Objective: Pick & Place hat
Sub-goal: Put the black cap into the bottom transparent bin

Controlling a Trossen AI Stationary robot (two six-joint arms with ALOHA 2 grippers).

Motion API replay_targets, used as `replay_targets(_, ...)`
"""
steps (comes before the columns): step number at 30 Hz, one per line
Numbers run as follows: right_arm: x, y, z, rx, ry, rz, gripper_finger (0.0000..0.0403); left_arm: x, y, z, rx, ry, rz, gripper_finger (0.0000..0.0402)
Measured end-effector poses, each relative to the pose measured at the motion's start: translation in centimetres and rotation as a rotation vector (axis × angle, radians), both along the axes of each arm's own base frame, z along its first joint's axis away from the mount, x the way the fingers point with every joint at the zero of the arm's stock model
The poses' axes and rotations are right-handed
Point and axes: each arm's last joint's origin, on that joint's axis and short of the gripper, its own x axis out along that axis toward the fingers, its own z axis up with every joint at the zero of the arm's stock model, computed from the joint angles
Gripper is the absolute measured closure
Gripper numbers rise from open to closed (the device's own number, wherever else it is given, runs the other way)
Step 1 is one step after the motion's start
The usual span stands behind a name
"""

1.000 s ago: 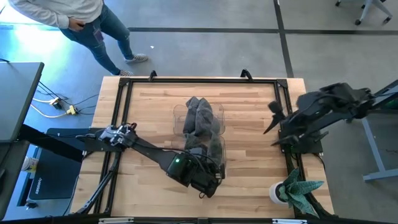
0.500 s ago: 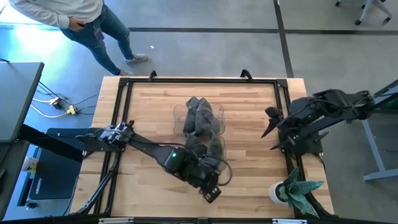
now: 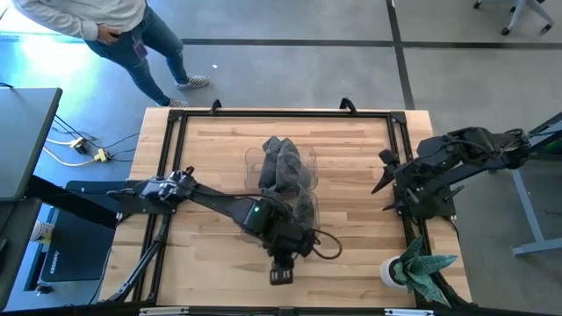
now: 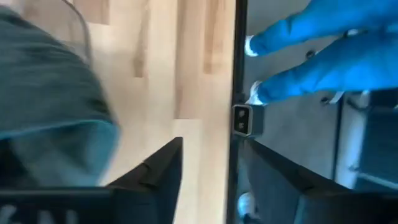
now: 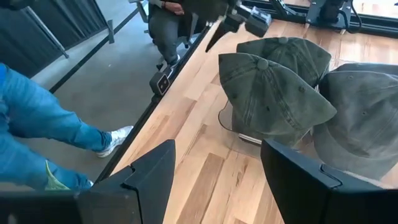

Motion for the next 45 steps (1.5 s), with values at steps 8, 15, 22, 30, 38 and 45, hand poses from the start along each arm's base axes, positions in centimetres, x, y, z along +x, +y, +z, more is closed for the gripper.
replay_targets(8,0.1,-0.2,0.0,0.006,0.012,-0.087,0.0171,-1.2,0.5,-0.4,0.147,0.066,-0.077,0.0139)
replay_targets(15,0.3,-0.3,0.1,0.01,0.0,-0.161,0.0175,-1.9,1.2,-0.7,0.265,0.141,0.067,0.0146)
replay_targets(22,0.6,-0.3,0.6,0.034,-0.056,-0.191,0.0178,-2.0,-0.2,-0.7,0.36,0.045,0.111,0.017)
replay_targets(30,0.7,-0.3,0.8,0.043,-0.074,-0.2,0.018,-1.5,-1.5,-1.6,0.423,-0.021,0.292,0.0189)
replay_targets(38,0.7,-0.3,0.8,0.046,-0.074,-0.193,0.0179,-0.8,-1.9,-3.6,0.459,-0.013,0.347,0.022)
replay_targets(45,0.6,-0.2,0.8,0.053,-0.072,-0.183,0.0181,-0.2,-2.0,-5.1,0.443,0.04,0.398,0.0256)
